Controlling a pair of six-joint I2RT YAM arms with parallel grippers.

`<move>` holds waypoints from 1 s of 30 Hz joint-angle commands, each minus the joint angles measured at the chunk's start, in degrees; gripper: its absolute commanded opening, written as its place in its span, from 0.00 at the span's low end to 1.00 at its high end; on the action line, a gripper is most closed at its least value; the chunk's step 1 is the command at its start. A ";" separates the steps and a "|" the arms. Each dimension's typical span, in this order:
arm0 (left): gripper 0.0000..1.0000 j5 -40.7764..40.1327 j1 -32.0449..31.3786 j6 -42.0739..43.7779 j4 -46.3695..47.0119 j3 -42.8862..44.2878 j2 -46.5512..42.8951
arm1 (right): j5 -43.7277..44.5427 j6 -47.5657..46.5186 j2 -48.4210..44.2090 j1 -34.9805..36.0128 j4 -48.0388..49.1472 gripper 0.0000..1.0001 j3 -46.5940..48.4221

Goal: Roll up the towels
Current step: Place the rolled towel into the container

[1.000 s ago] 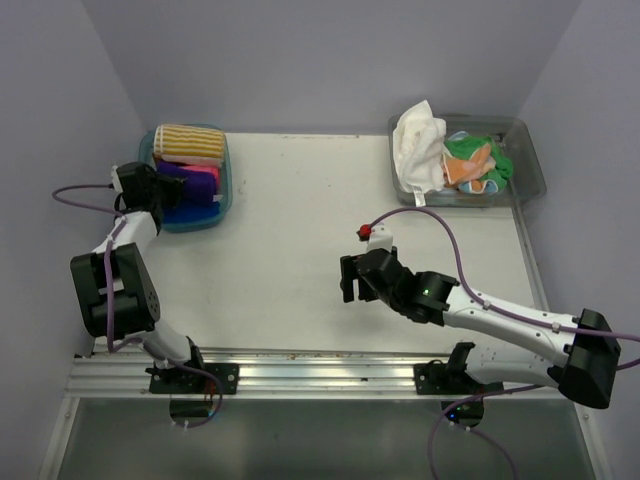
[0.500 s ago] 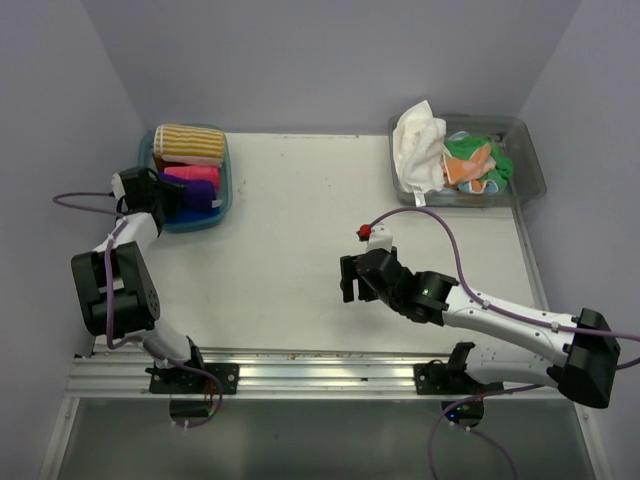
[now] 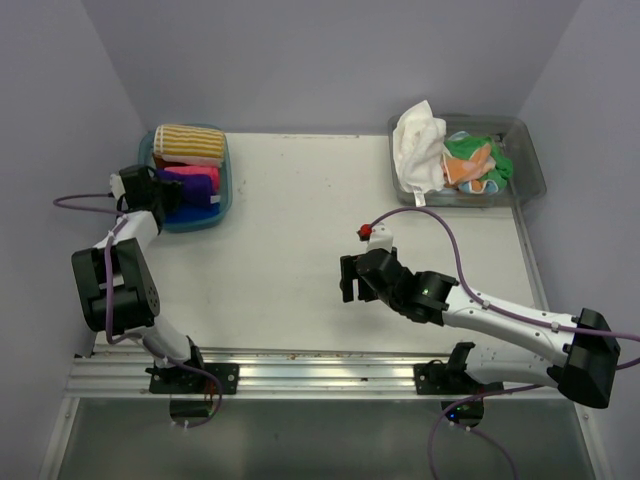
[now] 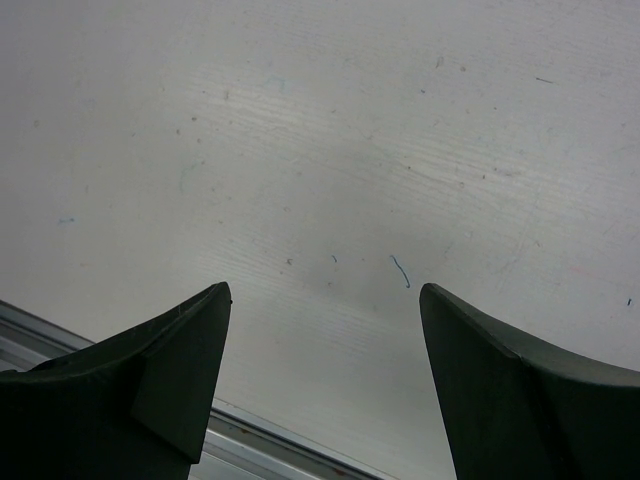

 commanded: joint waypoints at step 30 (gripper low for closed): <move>0.23 -8.47 -3.37 -5.06 9.92 1.53 -1.49 | -2.17 -0.39 1.45 -0.25 0.61 0.78 1.76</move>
